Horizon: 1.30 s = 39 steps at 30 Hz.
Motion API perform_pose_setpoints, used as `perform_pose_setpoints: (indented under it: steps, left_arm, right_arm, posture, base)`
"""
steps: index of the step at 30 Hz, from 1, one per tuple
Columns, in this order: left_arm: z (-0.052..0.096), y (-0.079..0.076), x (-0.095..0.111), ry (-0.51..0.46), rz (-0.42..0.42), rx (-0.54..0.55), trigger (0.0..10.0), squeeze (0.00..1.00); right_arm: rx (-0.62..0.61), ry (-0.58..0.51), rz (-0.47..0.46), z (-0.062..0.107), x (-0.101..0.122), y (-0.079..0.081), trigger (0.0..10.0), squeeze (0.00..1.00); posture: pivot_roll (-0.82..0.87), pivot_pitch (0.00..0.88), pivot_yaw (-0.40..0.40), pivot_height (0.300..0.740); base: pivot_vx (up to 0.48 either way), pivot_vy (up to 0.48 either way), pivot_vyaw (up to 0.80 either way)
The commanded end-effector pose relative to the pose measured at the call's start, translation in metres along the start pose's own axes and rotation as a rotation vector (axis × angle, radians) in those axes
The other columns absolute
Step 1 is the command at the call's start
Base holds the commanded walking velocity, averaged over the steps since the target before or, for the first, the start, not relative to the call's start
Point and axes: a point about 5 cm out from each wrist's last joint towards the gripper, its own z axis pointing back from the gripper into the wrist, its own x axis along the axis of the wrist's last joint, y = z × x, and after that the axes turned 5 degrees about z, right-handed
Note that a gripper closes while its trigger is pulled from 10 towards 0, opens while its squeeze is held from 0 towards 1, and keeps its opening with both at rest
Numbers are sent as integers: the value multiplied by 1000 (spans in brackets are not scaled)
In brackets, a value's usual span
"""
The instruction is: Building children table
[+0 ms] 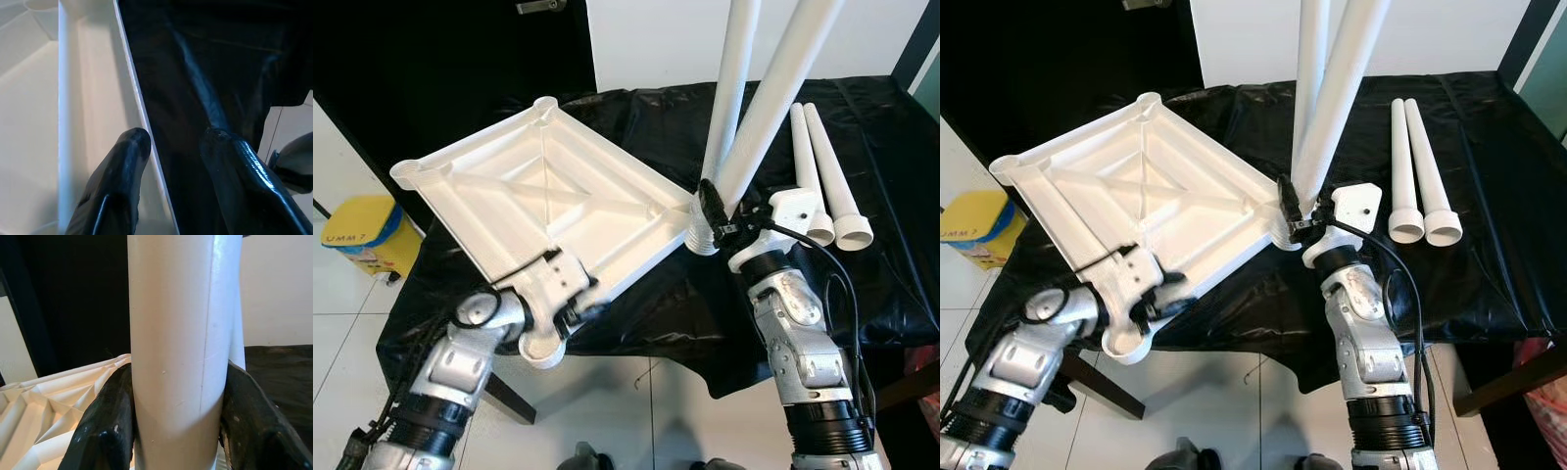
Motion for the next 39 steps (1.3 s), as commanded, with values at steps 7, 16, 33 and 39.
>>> perform_pose_setpoints:
  steps: [7, 16, 33, 39]
  left_arm:
    - [-7, -5, -9, 73, 70, 25, 10000, 0]
    - [-16, 18, -10, 91, 163, 254, 10000, 0]
    - [-4, 25, -12, 149, 127, 309, 10000, 0]
    - [-2, 19, -22, 239, 47, 263, 10000, 0]
  right_arm:
    - [22, -4, -6, -3, 2, 2, 10000, 0]
    - [14, -5, -3, -2, 3, 1, 10000, 0]
    - [7, -4, -1, 0, 4, 1, 10000, 0]
    - [9, 0, -1, 0, 3, 1, 10000, 0]
  posture:
    - [-17, 70, 17, 740]
    - [-31, 74, 26, 740]
    - [-34, 77, 30, 740]
    - [-28, 79, 26, 740]
  base:
    - [0, 0, 0]
    - [0, 0, 0]
    - [0, 0, 0]
    - [0, 0, 0]
